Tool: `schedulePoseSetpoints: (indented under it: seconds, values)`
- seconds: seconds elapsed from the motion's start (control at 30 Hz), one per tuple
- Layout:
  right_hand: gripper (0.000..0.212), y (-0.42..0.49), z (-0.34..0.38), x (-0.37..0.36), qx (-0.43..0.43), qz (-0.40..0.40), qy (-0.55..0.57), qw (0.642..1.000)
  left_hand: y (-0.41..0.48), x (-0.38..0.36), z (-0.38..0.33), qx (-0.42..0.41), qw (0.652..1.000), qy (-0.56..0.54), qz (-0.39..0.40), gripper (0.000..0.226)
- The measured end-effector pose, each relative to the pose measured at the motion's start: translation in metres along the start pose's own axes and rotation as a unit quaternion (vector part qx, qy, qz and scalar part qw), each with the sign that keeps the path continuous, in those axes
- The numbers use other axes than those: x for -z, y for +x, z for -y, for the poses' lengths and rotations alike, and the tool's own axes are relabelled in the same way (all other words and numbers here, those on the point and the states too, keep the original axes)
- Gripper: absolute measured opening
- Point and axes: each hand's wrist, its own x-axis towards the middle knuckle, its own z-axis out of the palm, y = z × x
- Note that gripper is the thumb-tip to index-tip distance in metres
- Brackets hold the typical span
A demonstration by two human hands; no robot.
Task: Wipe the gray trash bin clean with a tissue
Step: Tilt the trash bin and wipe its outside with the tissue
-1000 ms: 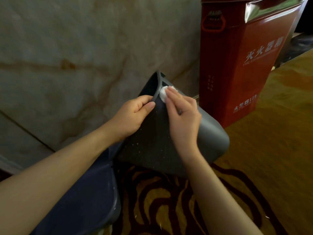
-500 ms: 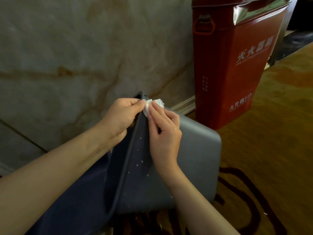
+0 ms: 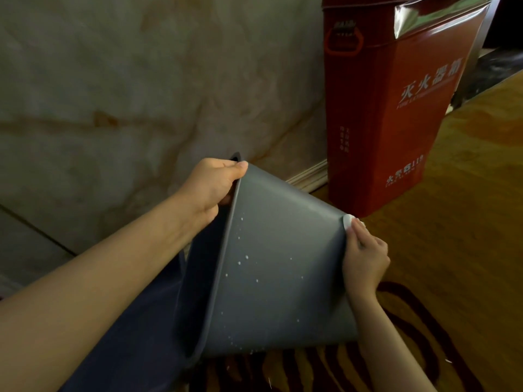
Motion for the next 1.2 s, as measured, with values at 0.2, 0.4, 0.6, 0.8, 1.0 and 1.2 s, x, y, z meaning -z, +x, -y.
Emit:
schedulePoseSetpoints:
  seconds: [0.2, 0.4, 0.6, 0.8, 1.0, 1.2]
  values:
    - [0.027, -0.036, 0.054, -0.03, 0.066, 0.089, 0.046, 0.993, 0.006, 0.004, 0.001, 0.046, 0.998, -0.039, -0.017, 0.015]
    - [0.03, -0.097, 0.101, -0.049, 0.147, 0.207, 0.129, 0.959, 0.01, -0.001, -0.001, 0.062, 0.996, -0.048, -0.039, 0.02]
    - [0.032, -0.103, 0.085, -0.036, 0.235, 0.19, 0.073, 0.95, 0.02, -0.01, -0.004, 0.079, 0.993, -0.045, -0.072, 0.017]
    - [0.031, -0.065, 0.036, -0.02, 0.138, 0.123, 0.015, 0.983, 0.031, -0.018, 0.001, 0.086, 0.992, -0.027, -0.092, 0.041]
    - [0.029, -0.024, -0.008, 0.0, 0.024, 0.064, -0.048, 0.997, 0.043, -0.026, -0.002, 0.065, 0.994, -0.005, -0.084, 0.042]
    - [0.026, -0.003, -0.021, 0.001, -0.03, 0.05, -0.051, 0.997, 0.034, -0.036, -0.004, 0.074, 0.997, -0.011, -0.015, 0.035]
